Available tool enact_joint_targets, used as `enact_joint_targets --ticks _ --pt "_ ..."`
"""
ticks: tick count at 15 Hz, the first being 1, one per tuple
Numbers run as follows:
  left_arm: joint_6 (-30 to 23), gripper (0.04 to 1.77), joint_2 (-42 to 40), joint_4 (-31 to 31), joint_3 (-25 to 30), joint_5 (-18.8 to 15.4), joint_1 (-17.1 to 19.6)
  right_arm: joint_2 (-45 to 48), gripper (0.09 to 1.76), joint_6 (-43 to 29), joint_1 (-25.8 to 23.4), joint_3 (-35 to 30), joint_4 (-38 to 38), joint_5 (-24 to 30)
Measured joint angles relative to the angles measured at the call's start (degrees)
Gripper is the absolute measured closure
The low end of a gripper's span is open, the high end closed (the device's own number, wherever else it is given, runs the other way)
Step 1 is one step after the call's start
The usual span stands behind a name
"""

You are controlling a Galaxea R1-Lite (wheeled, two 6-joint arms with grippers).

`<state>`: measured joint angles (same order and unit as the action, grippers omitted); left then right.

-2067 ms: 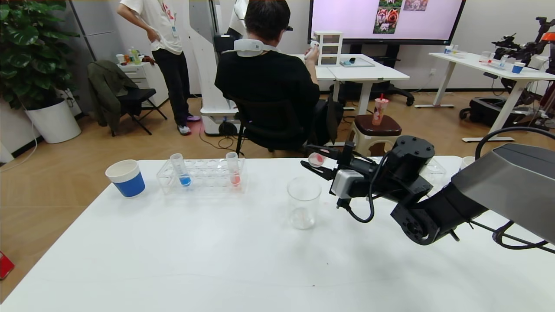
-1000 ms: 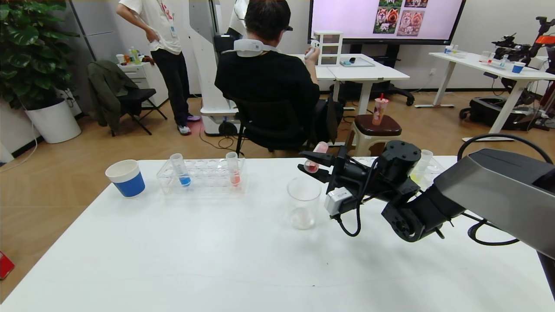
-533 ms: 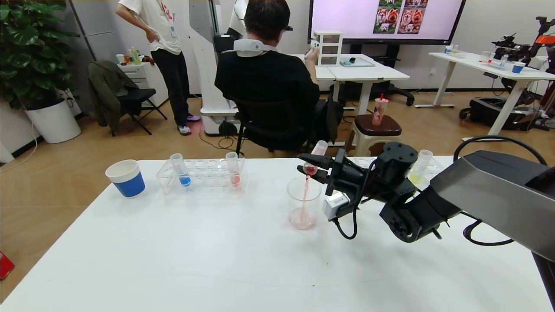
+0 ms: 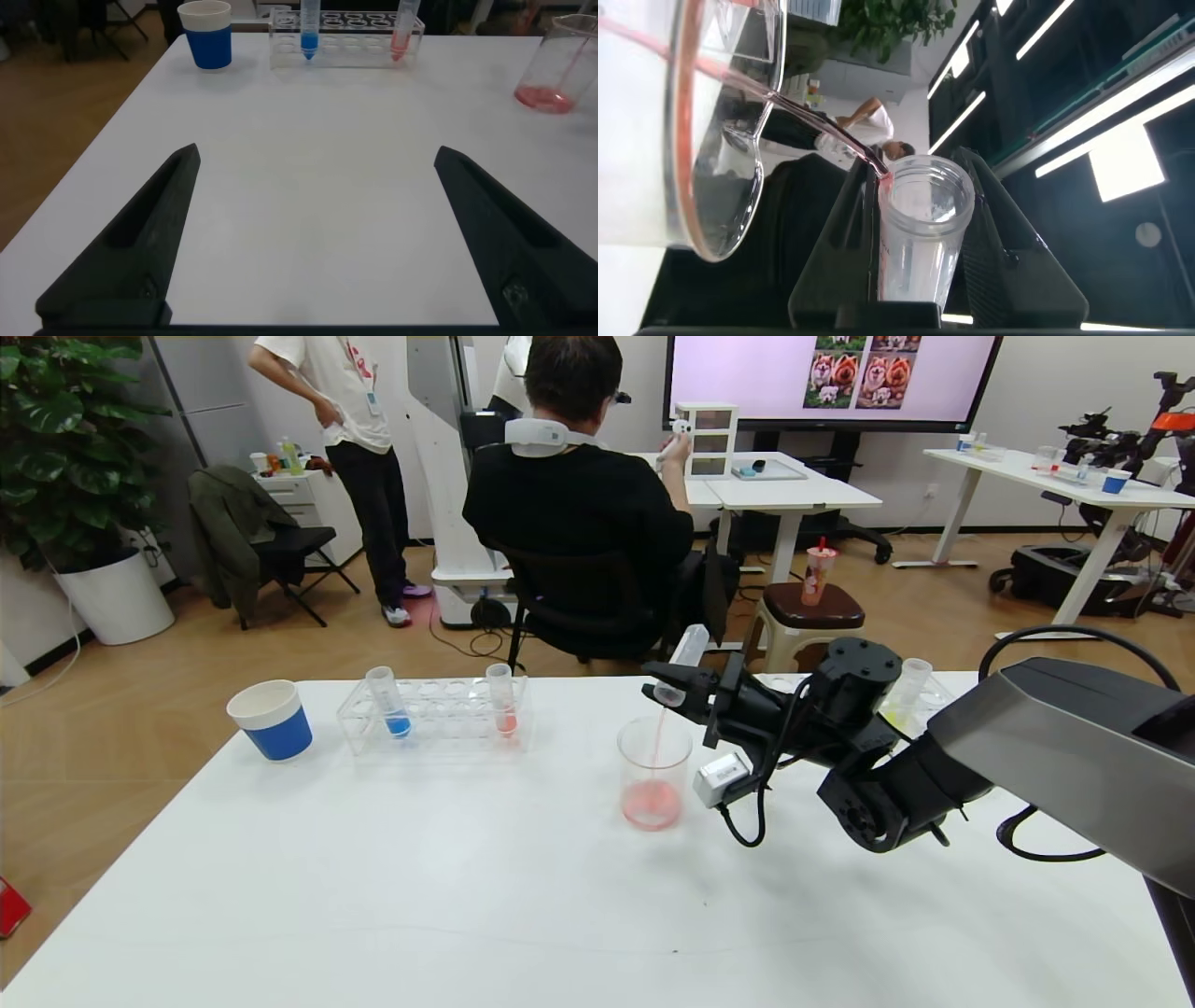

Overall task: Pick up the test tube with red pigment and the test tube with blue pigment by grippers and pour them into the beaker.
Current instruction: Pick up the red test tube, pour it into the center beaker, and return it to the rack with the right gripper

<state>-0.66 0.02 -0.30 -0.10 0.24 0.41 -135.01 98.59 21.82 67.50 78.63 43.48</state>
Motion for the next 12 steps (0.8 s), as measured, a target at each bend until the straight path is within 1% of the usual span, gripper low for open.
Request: enact_joint_targets --ticks 3,4,10,11,12 --pt "-0.02 0.06 0.00 -0.02 0.00 0.00 0.00 -0.20 1.34 5.88 -0.30 0.02 0.12 1.61" --pt "-0.02 0.06 0.00 0.00 0.00 0.00 0.00 -0.24 1.34 6.79 -0.30 0.02 0.30 1.72" --pt "0.00 0.06 0.00 -0.02 0.00 -0.02 0.00 -0.20 1.34 6.73 -0.35 0.44 0.34 1.79" --pt "-0.02 0.06 0.00 0.00 0.00 -0.02 0.00 -0.11 1.34 6.13 -0.30 1.07 0.28 1.88" --pt "-0.02 0.06 0.00 0.00 0.00 -0.02 0.00 0.22 1.34 4.01 -0.11 2.10 0.15 1.79"
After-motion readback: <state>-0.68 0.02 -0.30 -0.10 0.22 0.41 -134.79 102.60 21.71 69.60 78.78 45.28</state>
